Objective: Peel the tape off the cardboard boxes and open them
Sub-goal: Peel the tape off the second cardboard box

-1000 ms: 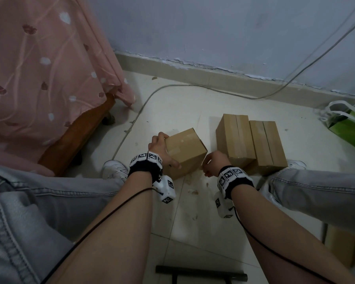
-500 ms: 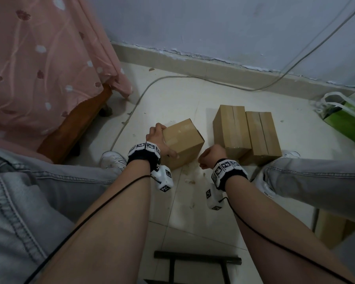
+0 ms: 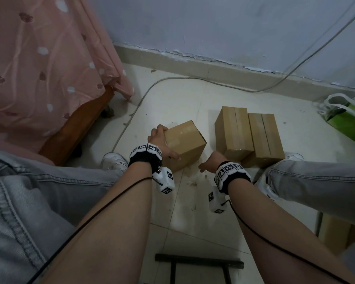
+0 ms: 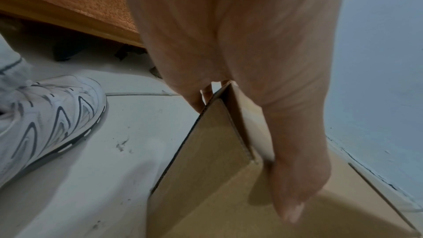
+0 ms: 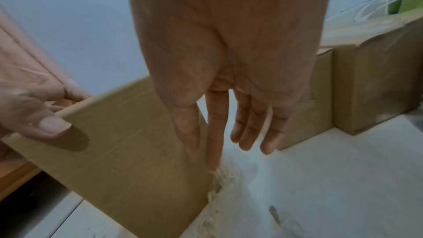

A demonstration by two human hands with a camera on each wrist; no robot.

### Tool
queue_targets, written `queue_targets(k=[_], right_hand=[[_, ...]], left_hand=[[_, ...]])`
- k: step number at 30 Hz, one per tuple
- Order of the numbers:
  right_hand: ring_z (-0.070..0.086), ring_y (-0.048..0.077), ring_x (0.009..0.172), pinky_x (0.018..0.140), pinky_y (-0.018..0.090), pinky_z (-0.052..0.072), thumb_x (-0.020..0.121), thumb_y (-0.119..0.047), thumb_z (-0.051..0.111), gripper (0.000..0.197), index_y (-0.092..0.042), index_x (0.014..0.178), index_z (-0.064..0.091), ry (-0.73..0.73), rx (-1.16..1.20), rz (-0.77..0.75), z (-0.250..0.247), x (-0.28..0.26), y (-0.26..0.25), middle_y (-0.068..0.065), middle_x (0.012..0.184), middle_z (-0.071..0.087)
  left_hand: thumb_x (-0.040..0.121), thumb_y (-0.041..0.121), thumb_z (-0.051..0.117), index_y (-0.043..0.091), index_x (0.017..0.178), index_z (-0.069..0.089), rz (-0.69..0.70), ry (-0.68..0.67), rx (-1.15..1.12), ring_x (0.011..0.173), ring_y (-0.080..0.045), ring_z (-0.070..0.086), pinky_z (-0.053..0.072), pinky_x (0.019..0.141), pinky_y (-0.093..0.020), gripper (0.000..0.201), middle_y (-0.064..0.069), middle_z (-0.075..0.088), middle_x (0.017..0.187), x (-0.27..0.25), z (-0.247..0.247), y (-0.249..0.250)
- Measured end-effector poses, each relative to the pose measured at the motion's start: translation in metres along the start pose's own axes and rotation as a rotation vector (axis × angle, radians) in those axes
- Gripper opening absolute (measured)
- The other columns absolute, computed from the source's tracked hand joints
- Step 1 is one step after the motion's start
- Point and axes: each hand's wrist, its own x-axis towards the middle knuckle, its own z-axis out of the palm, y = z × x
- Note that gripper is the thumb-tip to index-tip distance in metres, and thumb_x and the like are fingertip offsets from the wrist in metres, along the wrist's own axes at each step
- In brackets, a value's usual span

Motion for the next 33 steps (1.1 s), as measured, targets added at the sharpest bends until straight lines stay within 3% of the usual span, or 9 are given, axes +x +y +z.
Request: queue_targets(k=[2, 5, 8, 12, 15, 20, 26, 30, 33], right_hand=[[0.055, 0.02, 0.059, 0.055, 0.026, 0.044, 0.087, -0.025, 0.067, 0.025, -0.001, 0.093, 0.07, -0.014, -0.008, 0.009, 0.001, -0.001, 0.001, 0.007, 0.069, 0.059], [0.071, 0.031, 0.074, 0.073, 0.04, 0.059, 0.093, -0.012, 0.056, 0.02, 0.001, 0.106, 0.062, -0.088, 0.091, 0.06, 0.007, 0.006, 0.008, 0.017, 0.084, 0.069], [0.073, 0.035, 0.082, 0.078, 0.045, 0.06, 0.095, 0.005, 0.049, 0.037, -0.007, 0.129, 0.056, -0.125, 0.237, 0.042, 0.008, 0.004, 0.012, 0.026, 0.094, 0.071], [0.074, 0.034, 0.076, 0.076, 0.049, 0.06, 0.092, -0.001, 0.06, 0.012, 0.003, 0.103, 0.062, -0.051, 0.204, 0.021, 0.009, 0.006, 0.017, 0.023, 0.082, 0.073], [0.074, 0.027, 0.077, 0.079, 0.043, 0.06, 0.087, -0.012, 0.071, 0.017, 0.005, 0.085, 0.072, 0.006, 0.135, 0.003, 0.008, 0.009, 0.018, 0.017, 0.078, 0.074], [0.073, 0.027, 0.08, 0.079, 0.041, 0.06, 0.078, -0.028, 0.082, 0.032, 0.002, 0.089, 0.075, 0.033, 0.133, -0.012, 0.007, 0.01, 0.014, 0.013, 0.085, 0.075], [0.074, 0.028, 0.069, 0.072, 0.041, 0.062, 0.084, 0.003, 0.071, 0.007, 0.005, 0.078, 0.071, 0.055, 0.237, -0.021, 0.009, 0.015, 0.011, 0.017, 0.073, 0.072], [0.073, 0.026, 0.082, 0.084, 0.037, 0.059, 0.09, 0.0, 0.064, 0.012, 0.002, 0.089, 0.075, 0.081, 0.209, -0.054, 0.012, 0.017, 0.011, 0.017, 0.088, 0.074], [0.072, 0.024, 0.088, 0.085, 0.037, 0.059, 0.084, -0.003, 0.071, 0.012, -0.008, 0.092, 0.077, 0.048, 0.112, -0.082, 0.014, 0.016, 0.013, 0.013, 0.091, 0.074]], left_hand=[[0.051, 0.031, 0.095, 0.022, 0.132, 0.03, 0.0, 0.001, -0.003, 0.124, -0.03, 0.038, 0.042, 0.09, -0.037, 0.104, -0.004, 0.034, 0.131, 0.0, 0.0, 0.0], [0.052, 0.03, 0.095, 0.022, 0.132, 0.03, 0.002, -0.004, -0.009, 0.124, -0.03, 0.037, 0.042, 0.09, -0.038, 0.103, -0.004, 0.034, 0.131, -0.001, 0.0, 0.0], [0.052, 0.03, 0.094, 0.022, 0.132, 0.03, 0.001, -0.005, -0.006, 0.124, -0.029, 0.037, 0.042, 0.089, -0.038, 0.103, -0.004, 0.034, 0.131, -0.001, 0.0, 0.0], [0.051, 0.031, 0.094, 0.023, 0.131, 0.03, -0.001, -0.004, -0.007, 0.123, -0.029, 0.038, 0.042, 0.089, -0.037, 0.103, -0.004, 0.035, 0.13, 0.001, 0.001, 0.0], [0.051, 0.032, 0.094, 0.023, 0.131, 0.03, -0.001, -0.008, -0.008, 0.123, -0.029, 0.037, 0.043, 0.089, -0.038, 0.104, -0.003, 0.035, 0.13, 0.001, 0.0, -0.001], [0.051, 0.032, 0.095, 0.023, 0.132, 0.03, 0.001, -0.006, -0.002, 0.124, -0.029, 0.037, 0.043, 0.091, -0.039, 0.104, -0.004, 0.035, 0.131, 0.002, 0.001, -0.001], [0.051, 0.032, 0.094, 0.024, 0.131, 0.029, 0.004, -0.012, -0.015, 0.123, -0.028, 0.037, 0.039, 0.084, -0.034, 0.103, -0.002, 0.034, 0.13, 0.003, 0.0, -0.001], [0.052, 0.031, 0.094, 0.023, 0.131, 0.03, 0.01, -0.008, -0.016, 0.122, -0.027, 0.037, 0.04, 0.083, -0.034, 0.102, -0.003, 0.035, 0.131, 0.002, 0.0, -0.001], [0.051, 0.029, 0.094, 0.022, 0.13, 0.031, 0.019, 0.009, -0.03, 0.123, -0.027, 0.038, 0.044, 0.088, -0.036, 0.102, -0.002, 0.035, 0.13, 0.001, -0.001, -0.002]])
